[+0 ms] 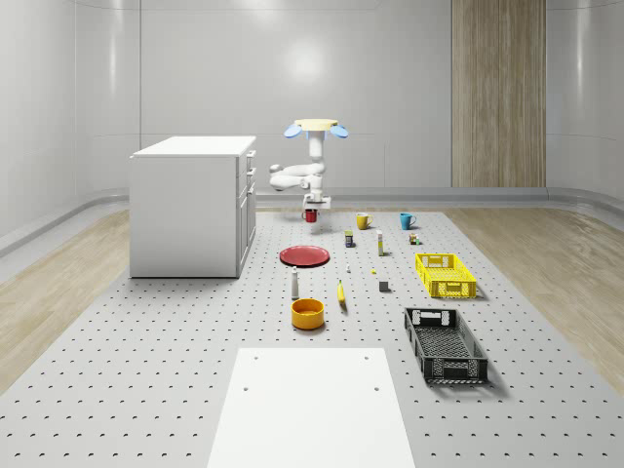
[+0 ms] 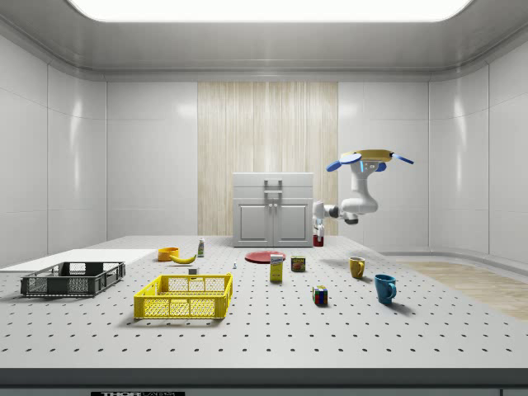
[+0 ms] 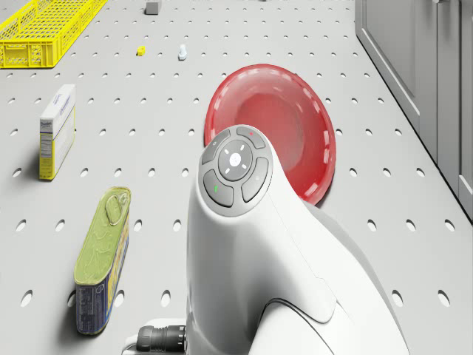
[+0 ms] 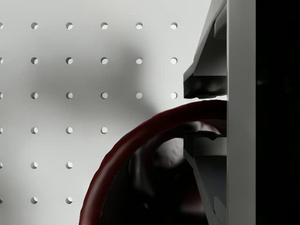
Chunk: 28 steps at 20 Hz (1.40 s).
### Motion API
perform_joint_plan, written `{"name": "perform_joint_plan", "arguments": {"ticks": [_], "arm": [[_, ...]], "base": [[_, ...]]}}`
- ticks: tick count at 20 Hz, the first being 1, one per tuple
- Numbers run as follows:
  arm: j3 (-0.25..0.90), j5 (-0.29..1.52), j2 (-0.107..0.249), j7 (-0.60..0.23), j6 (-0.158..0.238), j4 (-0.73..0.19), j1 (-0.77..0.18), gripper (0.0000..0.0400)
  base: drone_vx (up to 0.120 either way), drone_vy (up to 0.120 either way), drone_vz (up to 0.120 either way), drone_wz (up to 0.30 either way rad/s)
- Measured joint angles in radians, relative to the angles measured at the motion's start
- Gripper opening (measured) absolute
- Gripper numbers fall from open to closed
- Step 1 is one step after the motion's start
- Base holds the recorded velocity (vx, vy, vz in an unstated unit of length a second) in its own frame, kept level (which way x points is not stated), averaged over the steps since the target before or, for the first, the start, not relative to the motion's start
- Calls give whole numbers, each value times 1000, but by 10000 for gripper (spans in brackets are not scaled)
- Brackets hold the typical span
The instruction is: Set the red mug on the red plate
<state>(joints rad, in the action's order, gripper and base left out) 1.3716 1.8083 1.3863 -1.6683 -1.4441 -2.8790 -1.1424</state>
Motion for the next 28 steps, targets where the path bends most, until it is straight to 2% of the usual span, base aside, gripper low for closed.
{"name": "perform_joint_plan", "arguments": {"ticks": [7, 28], "arm": [[4, -9, 21, -4, -19, 1, -5, 100], [13, -31, 73, -13, -68, 3, -15, 100]], "base": [[120, -120, 0, 0], [120, 8, 0, 0]]}}
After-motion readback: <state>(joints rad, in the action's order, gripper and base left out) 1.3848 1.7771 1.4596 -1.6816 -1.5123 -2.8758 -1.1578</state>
